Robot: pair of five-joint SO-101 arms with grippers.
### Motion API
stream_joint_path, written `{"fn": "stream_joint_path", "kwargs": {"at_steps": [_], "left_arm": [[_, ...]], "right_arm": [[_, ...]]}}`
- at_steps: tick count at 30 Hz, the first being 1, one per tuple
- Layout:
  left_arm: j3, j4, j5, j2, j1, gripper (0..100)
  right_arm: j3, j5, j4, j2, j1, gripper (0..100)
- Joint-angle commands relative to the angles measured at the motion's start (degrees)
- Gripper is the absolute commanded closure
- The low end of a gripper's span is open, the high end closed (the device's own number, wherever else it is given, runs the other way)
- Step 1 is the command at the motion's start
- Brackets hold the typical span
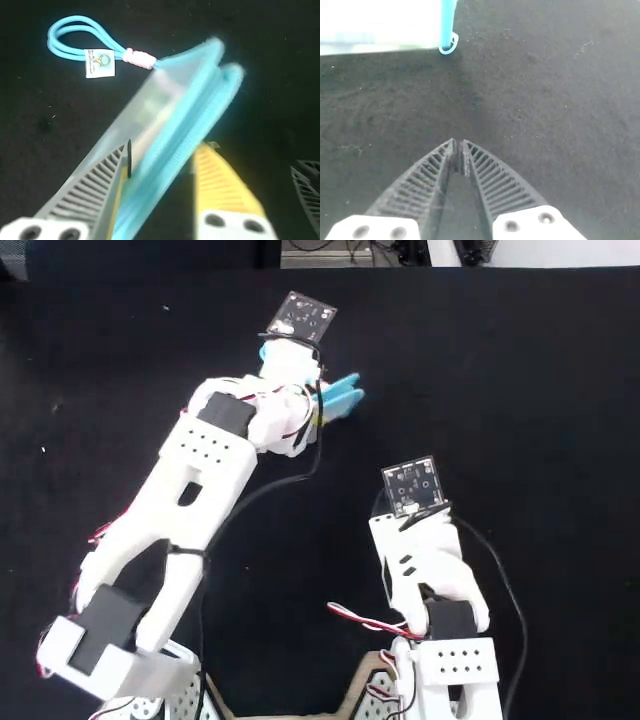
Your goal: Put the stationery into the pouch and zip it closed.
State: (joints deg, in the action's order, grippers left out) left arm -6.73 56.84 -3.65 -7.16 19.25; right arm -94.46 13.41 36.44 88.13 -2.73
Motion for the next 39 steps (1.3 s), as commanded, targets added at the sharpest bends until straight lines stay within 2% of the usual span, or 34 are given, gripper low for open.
{"fn": "stream_joint_path", "kwargs": {"at_steps": [1, 8, 14, 17, 20, 23, 27, 29, 33, 35, 39], "left_arm": [[2.33, 2.46, 0.70, -8.18, 1.19, 71], [3.21, 3.52, 0.44, -12.31, -0.40, 73], [2.77, 15.65, 0.53, -17.14, -4.26, 73], [-1.45, 20.04, 0.26, -19.60, -8.22, 82], [-9.10, 20.40, 0.26, -23.82, -13.32, 98], [-19.56, 18.02, 0.26, -30.42, -17.80, 94], [-34.68, 14.07, 0.26, -44.31, -23.96, 97], [-43.03, 11.69, 0.09, -52.22, -26.33, 96], [-57.27, 9.67, -7.21, -66.11, -29.23, 96], [-62.37, 9.67, -9.32, -72.18, -30.99, 96], [-69.76, 10.81, -8.44, -81.58, -31.69, 96]], "right_arm": [[0.31, -0.26, 0.18, 1.01, -0.62, 98.7], [0.31, -0.26, 0.18, 1.01, -0.62, 98.7], [0.31, -0.62, 0.18, 1.01, -0.62, 98.7], [0.40, -0.62, 0.18, 1.01, -0.62, 98.7], [0.48, -0.62, 0.18, 1.10, -0.62, 98.7], [0.66, -0.70, 0.18, 1.10, -0.70, 98.7], [1.36, -0.79, 0.26, 1.10, -2.73, 98.7], [0.84, -0.70, 3.69, 1.10, -4.92, 98.7], [1.45, -0.88, 11.87, 1.10, -3.69, 98.7], [2.95, -3.52, 14.86, 1.10, -2.02, 98.7], [6.99, -10.55, 21.45, 1.10, -1.23, 98.7]]}}
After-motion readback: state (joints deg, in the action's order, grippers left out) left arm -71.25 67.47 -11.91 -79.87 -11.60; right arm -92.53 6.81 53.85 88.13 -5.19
